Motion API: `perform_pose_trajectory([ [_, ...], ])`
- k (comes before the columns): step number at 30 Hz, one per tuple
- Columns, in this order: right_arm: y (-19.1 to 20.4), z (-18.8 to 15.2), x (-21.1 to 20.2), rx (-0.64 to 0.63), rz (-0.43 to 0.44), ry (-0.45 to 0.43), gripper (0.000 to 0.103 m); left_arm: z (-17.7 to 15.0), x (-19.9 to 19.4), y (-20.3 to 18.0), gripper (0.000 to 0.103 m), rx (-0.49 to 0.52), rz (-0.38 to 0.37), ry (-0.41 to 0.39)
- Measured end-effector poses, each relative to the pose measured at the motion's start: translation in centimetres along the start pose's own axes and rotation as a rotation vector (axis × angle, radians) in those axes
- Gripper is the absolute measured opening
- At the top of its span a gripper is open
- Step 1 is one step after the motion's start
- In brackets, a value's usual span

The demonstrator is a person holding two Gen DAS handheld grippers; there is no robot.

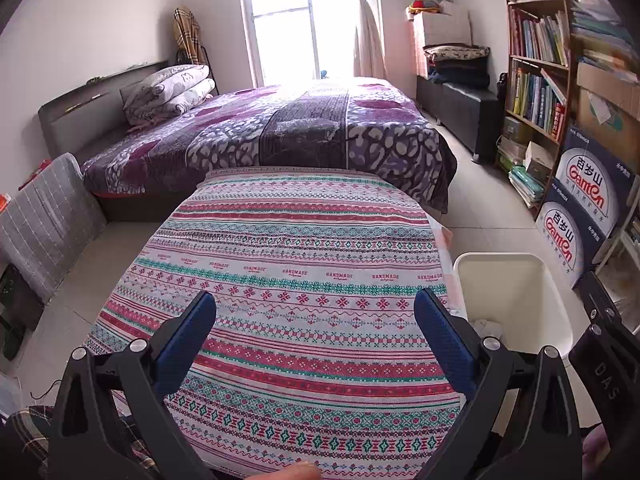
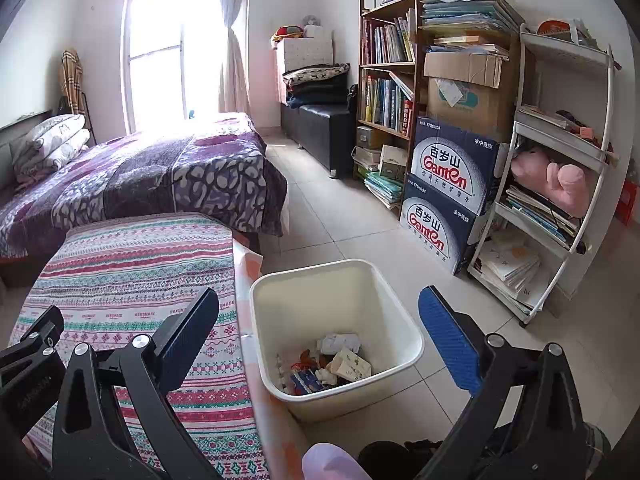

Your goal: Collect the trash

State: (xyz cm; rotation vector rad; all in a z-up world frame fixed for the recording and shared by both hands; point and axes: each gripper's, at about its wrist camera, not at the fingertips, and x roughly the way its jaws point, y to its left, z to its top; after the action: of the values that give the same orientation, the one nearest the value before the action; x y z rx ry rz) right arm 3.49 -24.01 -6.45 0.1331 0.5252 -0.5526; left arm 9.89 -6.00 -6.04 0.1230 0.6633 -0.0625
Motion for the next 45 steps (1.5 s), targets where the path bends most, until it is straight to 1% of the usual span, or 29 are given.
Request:
perform_pose_trajectory([
  [31, 0.3, -0.2, 0.4, -0.019, -0.006, 0.021, 0.096, -0.2, 0.5, 0.4, 0.096, 0.003, 0.008, 0.015],
  [39, 0.3, -0.8, 0.7, -0.032, -0.003, 0.037, 0.096, -0.2, 0.6, 0.5, 0.096, 0.001, 0.011, 0.025],
  [45, 0.2, -0.7, 1.1, -0.033, -0.001, 0.051, 0.096, -0.1, 0.9, 0.6, 0.096, -0.004, 0.012, 0.035],
])
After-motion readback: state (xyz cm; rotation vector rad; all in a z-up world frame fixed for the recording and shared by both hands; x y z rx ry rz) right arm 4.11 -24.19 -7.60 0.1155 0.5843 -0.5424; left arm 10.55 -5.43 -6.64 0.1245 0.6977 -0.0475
